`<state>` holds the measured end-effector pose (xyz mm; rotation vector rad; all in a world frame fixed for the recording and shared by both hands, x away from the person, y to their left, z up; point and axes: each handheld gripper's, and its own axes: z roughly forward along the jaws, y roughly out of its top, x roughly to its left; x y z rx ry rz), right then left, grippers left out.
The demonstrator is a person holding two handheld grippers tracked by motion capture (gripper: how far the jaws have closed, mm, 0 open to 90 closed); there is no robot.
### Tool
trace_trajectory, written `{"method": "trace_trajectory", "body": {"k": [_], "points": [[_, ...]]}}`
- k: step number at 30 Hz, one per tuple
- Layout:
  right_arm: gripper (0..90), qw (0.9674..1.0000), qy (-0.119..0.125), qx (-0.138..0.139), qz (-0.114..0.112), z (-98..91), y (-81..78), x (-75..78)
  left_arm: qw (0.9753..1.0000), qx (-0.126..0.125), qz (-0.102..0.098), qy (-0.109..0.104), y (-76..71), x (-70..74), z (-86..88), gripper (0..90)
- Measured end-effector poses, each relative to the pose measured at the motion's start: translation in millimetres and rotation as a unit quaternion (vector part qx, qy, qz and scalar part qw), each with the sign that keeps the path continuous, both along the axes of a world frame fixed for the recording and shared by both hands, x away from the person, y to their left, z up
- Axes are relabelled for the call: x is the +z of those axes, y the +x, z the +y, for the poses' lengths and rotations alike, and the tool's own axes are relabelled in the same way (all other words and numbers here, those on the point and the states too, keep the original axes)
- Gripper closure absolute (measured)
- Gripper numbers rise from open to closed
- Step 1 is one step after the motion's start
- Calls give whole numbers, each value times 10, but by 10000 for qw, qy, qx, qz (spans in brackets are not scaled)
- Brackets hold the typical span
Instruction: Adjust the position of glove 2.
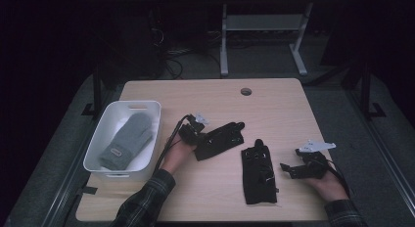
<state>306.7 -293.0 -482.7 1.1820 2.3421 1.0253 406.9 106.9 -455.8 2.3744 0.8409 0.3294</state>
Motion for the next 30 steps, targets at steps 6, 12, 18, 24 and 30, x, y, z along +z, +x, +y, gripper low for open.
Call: {"method": "trace_trajectory", "body": {"k": [6,12,18,24,30], "points": [[132,10000,4,-2,1,1,-1,0,9998,-154,114,-26,-221,13,89,894],[130,10000,3,1,2,1,-1,0,9989,-433,158,82,-461,30,129,894],[128,10000,5,3,1,4,-3,-1,9967,-773,244,69,-707,37,132,894],[127,10000,5,8,1,5,-4,-1,9920,-1209,366,9,-933,42,97,894],[126,10000,11,8,5,7,-6,-2,9878,-1471,505,-99,-1077,38,32,894]]}}
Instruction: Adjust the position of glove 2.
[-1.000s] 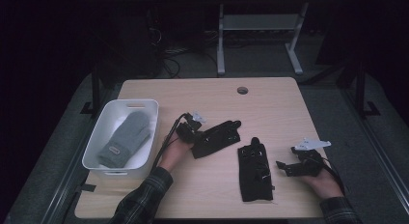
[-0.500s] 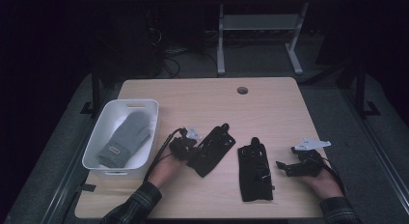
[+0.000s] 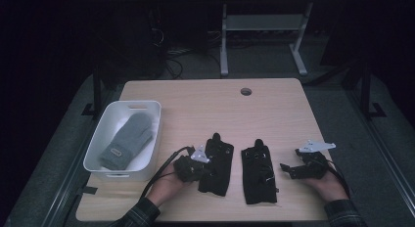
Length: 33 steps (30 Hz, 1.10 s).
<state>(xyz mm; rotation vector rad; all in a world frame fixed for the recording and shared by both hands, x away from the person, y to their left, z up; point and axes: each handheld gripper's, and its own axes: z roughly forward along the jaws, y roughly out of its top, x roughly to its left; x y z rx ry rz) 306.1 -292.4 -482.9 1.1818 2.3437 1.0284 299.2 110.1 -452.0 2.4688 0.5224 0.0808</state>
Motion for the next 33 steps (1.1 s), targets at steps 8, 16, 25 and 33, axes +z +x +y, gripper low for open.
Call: {"method": "trace_trajectory", "body": {"k": [8,16,25,33], "points": [[184,10000,-42,48,26,3,-10,21,9998,-131,60,-120,-79,46,34,832],[741,9986,137,516,59,94,-79,171,9981,544,-56,-286,70,92,144,549],[900,9945,128,973,363,246,-128,193,9924,1106,29,-532,295,9,191,458],[900,9915,152,1185,510,311,-140,168,9921,1153,99,-490,335,-86,146,601]]}}
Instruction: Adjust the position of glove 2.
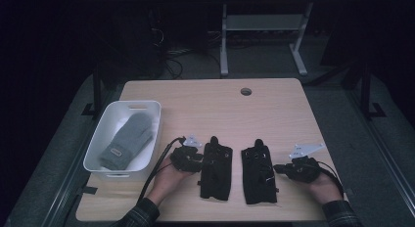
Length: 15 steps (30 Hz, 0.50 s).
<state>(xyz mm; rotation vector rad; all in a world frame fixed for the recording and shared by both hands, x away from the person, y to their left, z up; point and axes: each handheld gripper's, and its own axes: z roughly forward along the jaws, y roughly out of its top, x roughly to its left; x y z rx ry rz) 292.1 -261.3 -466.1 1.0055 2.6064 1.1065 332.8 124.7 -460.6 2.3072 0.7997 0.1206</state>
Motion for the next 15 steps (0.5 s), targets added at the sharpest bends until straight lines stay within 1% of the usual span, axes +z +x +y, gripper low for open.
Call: {"method": "trace_trajectory", "body": {"k": [1,2,4,6,7,8,10,11,13,14,15], "points": [[900,10000,19,34,9,9,1,-5,10000,-21,-10,7,-2,-1,-6,621],[900,10000,6,28,68,22,-5,-4,10000,6,-13,-30,-12,-6,-17,653],[900,9999,-14,96,64,42,-1,-11,10000,-73,14,-55,-9,-6,-19,744],[900,9999,-9,136,72,59,4,-19,9998,-38,97,-165,-6,-1,-23,828],[900,9998,-16,139,103,65,3,-18,9996,23,123,-260,-6,-5,-30,857],[900,9998,-14,139,114,71,1,-17,9995,64,147,-283,-4,-4,-30,863],[900,9998,-2,164,129,85,-3,-16,9994,66,175,-284,7,6,-14,871],[900,9997,1,175,152,92,-6,-14,9990,153,173,-374,1,13,-16,873],[900,9997,-9,213,107,103,-6,-18,9987,201,124,-445,2,36,-4,876],[900,9997,-13,231,104,110,-5,-18,9983,251,102,-523,2,52,-4,877],[900,9997,-25,234,88,119,-3,-20,9982,244,104,-529,7,64,3,877]]}}
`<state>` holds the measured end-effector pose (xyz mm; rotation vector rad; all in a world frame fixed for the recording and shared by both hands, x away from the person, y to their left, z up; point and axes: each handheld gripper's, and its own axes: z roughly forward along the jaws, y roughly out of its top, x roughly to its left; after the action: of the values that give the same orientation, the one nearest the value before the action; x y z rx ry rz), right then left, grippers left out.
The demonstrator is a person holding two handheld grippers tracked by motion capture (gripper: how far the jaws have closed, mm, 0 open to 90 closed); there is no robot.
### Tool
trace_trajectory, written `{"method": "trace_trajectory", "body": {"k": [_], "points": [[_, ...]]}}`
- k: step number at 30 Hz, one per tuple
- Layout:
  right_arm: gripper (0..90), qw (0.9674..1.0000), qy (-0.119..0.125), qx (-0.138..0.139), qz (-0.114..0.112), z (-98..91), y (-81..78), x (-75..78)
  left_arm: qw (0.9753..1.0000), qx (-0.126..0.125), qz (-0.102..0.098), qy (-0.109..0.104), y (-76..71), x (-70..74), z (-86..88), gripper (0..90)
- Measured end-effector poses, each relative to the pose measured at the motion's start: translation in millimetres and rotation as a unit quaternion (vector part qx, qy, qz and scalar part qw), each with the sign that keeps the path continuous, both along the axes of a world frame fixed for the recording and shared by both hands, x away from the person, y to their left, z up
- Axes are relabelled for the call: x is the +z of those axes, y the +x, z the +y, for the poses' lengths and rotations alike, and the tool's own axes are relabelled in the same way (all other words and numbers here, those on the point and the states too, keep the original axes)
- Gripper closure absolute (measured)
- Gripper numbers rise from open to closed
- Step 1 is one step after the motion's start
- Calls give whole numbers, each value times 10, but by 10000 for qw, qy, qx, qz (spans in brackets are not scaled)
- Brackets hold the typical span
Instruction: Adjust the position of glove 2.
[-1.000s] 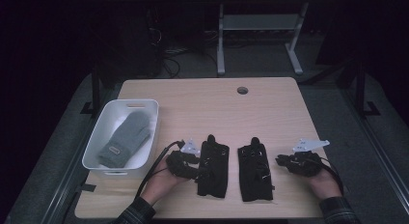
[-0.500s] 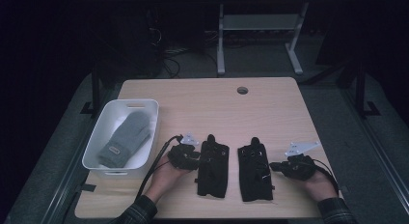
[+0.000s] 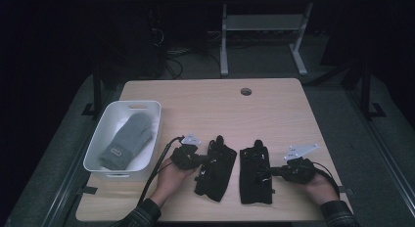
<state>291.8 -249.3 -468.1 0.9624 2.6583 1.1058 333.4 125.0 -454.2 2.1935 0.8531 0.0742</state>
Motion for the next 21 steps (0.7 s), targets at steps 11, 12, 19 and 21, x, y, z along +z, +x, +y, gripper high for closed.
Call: {"method": "trace_trajectory", "body": {"k": [11,12,19,21], "points": [[900,10000,16,79,24,107,13,7,9989,-12,68,-473,-12,121,-19,877],[900,10000,21,71,36,113,12,8,9985,-29,112,-529,-20,138,-21,877],[900,9999,81,94,43,129,15,12,9957,-256,194,-870,-83,239,-120,877],[900,9999,80,116,28,141,19,13,9949,-339,204,-923,-96,268,-160,876]]}}
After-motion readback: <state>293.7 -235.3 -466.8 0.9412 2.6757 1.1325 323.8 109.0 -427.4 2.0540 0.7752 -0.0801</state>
